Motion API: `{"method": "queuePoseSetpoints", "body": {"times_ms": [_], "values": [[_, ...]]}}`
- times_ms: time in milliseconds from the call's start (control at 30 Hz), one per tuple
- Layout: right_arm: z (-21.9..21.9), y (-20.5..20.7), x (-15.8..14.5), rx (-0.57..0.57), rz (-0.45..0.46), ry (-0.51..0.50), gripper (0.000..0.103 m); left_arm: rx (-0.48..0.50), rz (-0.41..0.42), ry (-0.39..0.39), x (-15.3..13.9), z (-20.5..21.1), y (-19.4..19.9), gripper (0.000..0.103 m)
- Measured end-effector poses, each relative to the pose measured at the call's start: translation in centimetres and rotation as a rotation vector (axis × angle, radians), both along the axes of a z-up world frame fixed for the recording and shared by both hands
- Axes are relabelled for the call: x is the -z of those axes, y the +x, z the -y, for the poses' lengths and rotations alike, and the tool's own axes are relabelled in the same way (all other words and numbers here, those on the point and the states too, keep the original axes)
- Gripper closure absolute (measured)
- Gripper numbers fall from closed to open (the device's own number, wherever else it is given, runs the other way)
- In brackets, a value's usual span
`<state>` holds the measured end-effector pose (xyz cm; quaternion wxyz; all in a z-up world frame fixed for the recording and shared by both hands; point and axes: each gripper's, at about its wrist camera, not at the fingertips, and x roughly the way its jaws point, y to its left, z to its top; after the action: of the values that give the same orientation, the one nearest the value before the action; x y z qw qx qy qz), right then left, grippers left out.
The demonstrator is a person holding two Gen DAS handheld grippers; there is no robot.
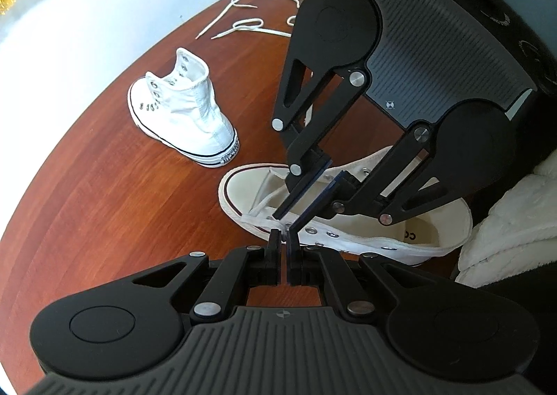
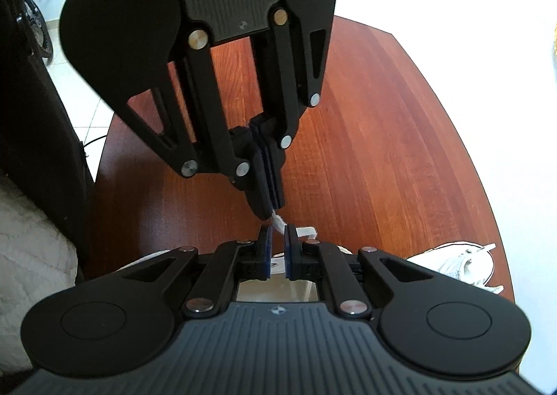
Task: Lace up shoes with both hands
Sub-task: 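Pass the lace tip from the left gripper into the right gripper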
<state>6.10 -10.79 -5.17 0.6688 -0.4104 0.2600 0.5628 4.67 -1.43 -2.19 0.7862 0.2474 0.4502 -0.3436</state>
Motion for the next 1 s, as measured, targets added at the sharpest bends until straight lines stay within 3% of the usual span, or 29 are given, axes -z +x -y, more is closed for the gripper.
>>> {"method": "queuePoseSetpoints", "body": {"times_ms": [400,633,733,867,1000], "values": [[-0.3,1.0,0.6,0.005,0.007,0.023,0.1,-0.026,0.008,-0.027,-0.5,-0.3,-0.7,0.101],[1.1,1.9,0.4,0.079,0.023,0.039,0.101,-0.084,0.019,-0.016,-0.1,-0.2,-0.5,0.098],[1.5,2.2,0.2,0.112,0.037,0.037,0.101,-0.11,0.007,-0.028,0.0,-0.2,-0.2,0.091],[1.8,2.4,-0.1,0.155,0.058,0.032,0.102,-0.147,-0.007,-0.054,0.1,-0.3,0.2,0.073],[2.1,2.6,-0.4,0.197,0.079,0.027,0.102,-0.177,-0.022,-0.079,0.3,0.0,0.5,0.071]]}}
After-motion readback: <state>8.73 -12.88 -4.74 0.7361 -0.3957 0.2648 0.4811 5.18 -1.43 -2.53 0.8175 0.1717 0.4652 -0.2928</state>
